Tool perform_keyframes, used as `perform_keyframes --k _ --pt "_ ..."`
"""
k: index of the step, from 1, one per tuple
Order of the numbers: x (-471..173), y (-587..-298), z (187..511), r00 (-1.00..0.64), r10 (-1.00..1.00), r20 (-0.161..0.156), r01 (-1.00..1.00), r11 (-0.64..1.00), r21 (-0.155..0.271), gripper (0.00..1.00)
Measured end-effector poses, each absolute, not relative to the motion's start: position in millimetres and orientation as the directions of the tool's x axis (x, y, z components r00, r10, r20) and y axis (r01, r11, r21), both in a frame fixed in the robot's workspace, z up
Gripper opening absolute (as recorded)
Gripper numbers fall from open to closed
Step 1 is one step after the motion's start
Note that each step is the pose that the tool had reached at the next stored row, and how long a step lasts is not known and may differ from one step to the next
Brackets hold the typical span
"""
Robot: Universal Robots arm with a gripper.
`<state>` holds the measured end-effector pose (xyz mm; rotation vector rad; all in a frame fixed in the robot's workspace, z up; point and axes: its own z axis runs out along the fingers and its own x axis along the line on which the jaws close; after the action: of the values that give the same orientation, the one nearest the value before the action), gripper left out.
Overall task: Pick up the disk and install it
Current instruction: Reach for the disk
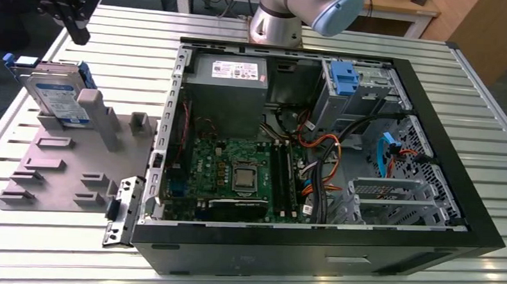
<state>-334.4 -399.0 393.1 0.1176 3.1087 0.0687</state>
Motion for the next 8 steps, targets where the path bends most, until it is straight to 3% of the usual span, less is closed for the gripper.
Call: perform_keyframes --k 8 --pt "-344.2 -398.9 393.2 -0.997 0.076 -0.028 0.075 0.996 0.045 0.11"
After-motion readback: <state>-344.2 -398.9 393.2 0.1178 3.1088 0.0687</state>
